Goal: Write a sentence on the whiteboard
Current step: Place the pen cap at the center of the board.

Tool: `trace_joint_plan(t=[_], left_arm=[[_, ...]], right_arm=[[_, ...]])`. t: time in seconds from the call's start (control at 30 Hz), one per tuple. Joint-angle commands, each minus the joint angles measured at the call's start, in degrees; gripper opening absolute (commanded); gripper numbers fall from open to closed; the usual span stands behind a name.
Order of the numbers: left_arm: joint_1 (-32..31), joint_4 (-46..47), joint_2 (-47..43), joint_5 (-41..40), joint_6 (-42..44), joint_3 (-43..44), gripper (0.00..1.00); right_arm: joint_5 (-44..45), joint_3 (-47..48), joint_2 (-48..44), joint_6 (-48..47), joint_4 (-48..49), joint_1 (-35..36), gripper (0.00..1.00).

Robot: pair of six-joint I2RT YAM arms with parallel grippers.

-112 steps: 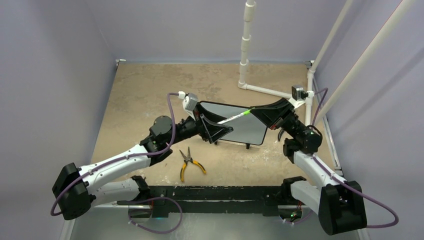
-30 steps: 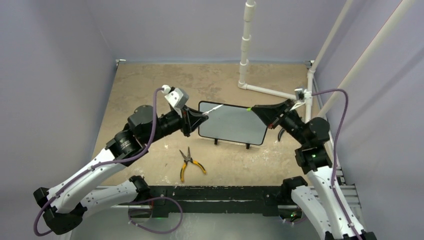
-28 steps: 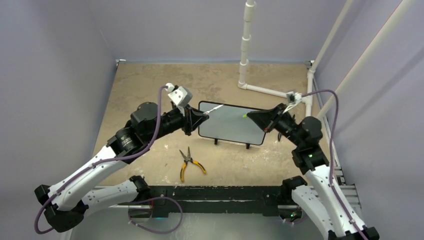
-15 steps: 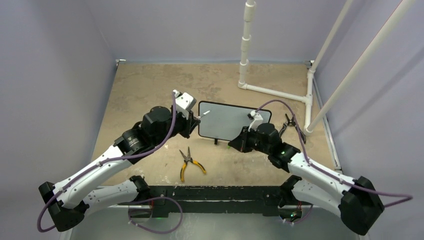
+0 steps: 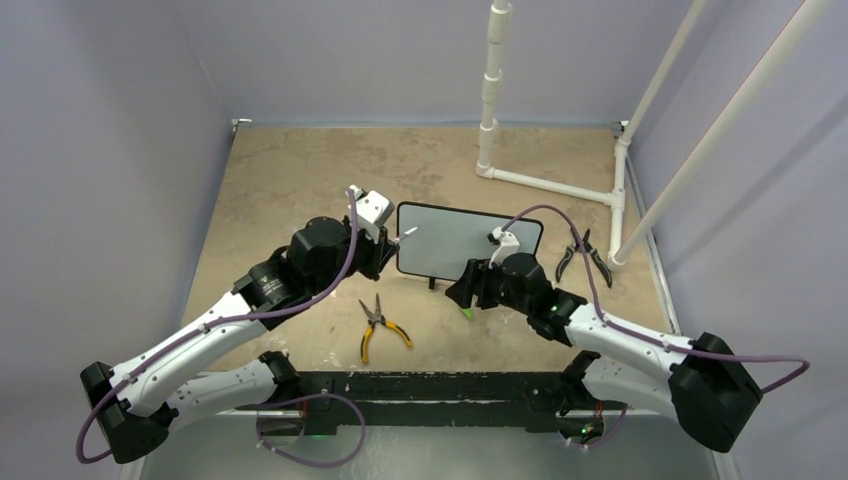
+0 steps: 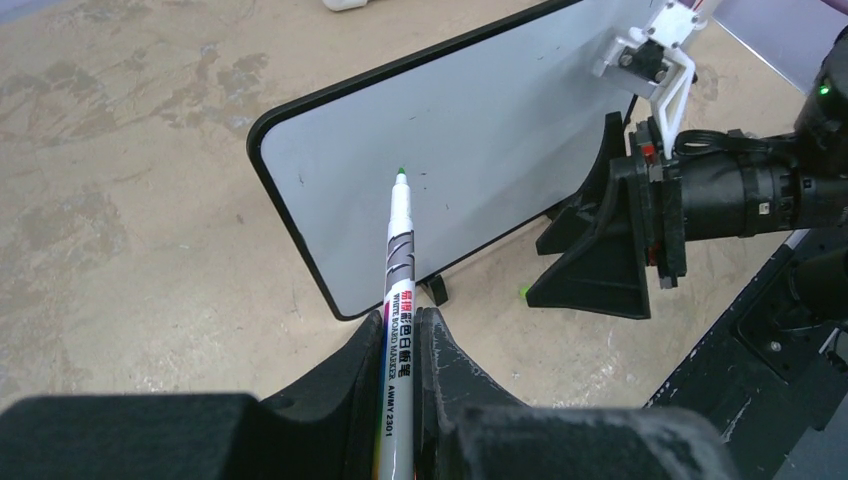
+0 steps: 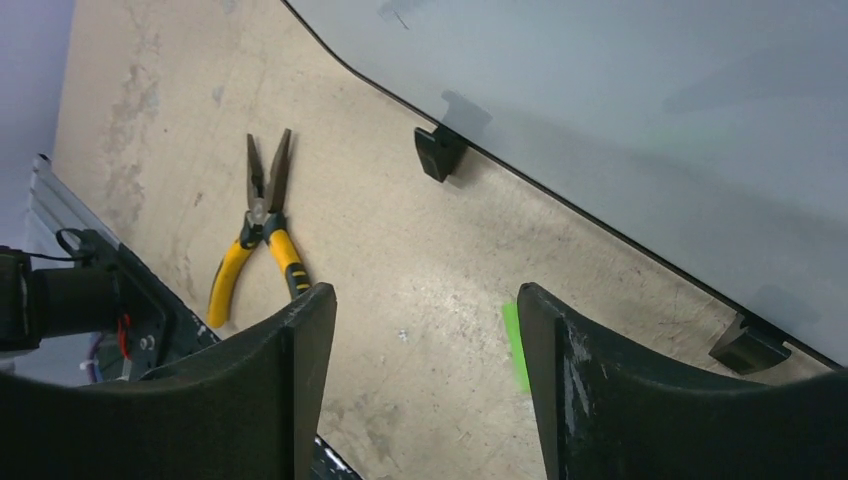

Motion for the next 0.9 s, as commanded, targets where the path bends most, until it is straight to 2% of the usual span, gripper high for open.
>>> trace_joint_plan(t=[0.0,0.1,0.2,0.4,0.47,0.53,0.6,0.73,0.8,0.87], left_arm=[[0.26,3.16,-1.49,-0.41,-1.31,-0.68,0.00],[0.27,4.65,-2.28,-0.52,-3.13,-1.03,0.00],[0.21,5.45,-2.48,-0.55,-5.00,-0.86,0.00],[0.28,5.98,-2.61,-1.26,-6.50,-0.43,0.00],[0.28,6.03,-2.85,-1.68,-6.77,-0.33,0.00],[0.28,5.88,-2.95,-1.69,-7.25,-0.07,0.00],[0.28,5.80,-2.99,-1.54,-7.78,-0.02,0.00],[0.25,5.67,-3.14,-0.88,-8.81,0.26,0.00],[0.27,5.59,-3.56,0.33,-9.20,0.63,0.00],[0.27,5.56,-4.16,1.33,-9.46,0.99,0.00]], right_arm=[[0.14,2.06,-4.30,-3.34,-0.32,0.44,0.74],[-2.34,4.36,-7.67,-5.58,-2.78,0.44,0.79],[-4.61,7.93,-10.67,-7.02,-4.67,0.44,0.90],[-13.21,16.47,-12.76,-10.38,-2.99,0.44,0.93],[-11.11,19.37,-12.94,-8.73,-4.00,0.39,0.97],[-2.46,21.48,-13.39,-7.08,-3.63,0.44,0.99],[2.54,23.81,-14.04,-10.75,-3.10,0.44,0.99],[19.36,30.19,-10.00,-15.55,-6.90,-0.36,0.99],[16.72,33.74,-6.55,-18.12,-8.92,-4.16,0.99],[8.34,34.40,-5.35,-18.80,-7.27,-10.56,0.99]])
